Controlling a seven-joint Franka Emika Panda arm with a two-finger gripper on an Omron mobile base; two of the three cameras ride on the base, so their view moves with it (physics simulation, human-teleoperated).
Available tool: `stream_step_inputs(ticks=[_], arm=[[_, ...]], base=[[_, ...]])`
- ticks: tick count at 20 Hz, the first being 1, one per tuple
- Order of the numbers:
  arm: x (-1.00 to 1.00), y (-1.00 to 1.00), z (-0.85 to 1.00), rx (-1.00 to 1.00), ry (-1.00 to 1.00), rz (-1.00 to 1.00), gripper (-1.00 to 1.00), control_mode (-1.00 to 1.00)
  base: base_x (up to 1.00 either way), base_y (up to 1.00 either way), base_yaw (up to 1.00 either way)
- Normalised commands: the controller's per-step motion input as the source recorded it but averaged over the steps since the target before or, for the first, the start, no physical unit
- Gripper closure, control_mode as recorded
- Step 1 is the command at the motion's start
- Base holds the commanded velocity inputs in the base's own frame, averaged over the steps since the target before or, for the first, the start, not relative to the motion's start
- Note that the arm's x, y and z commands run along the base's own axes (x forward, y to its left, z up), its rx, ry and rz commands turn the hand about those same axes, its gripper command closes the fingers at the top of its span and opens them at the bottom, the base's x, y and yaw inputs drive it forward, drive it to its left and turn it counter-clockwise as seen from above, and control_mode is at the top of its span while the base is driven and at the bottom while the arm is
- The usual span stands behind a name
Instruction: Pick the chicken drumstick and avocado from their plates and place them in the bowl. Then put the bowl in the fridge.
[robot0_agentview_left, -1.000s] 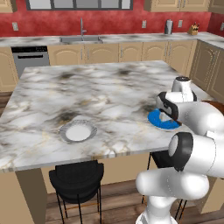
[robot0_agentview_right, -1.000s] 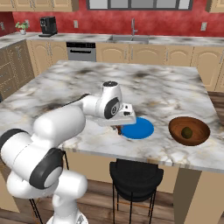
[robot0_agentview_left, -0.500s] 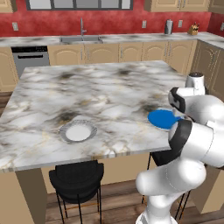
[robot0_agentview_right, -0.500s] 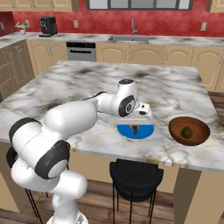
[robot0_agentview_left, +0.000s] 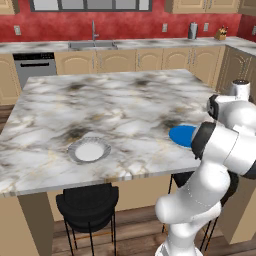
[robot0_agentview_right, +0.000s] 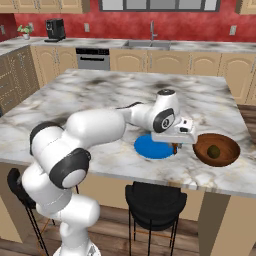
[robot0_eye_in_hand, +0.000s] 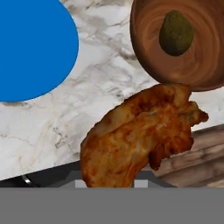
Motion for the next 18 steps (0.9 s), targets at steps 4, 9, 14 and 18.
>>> stream_step_inputs(ticks=[4, 9, 14, 18], arm=[[0.03, -0.65, 0.17, 0.0, -0.06, 0.0, 1.0, -1.0], [0.15, -0.59, 0.13, 0.0, -0.02, 0.0, 1.0, -1.0], [0.2, -0.45, -0.03, 0.0, 0.0, 0.0, 1.0, -1.0], [0.25, -0.27, -0.18, 0.0, 0.0, 0.02, 1.0, -1.0]], base=[[0.0, 0.0, 0.0], [0.0, 0.0, 0.0], [0.0, 0.0, 0.0], [0.0, 0.0, 0.0]])
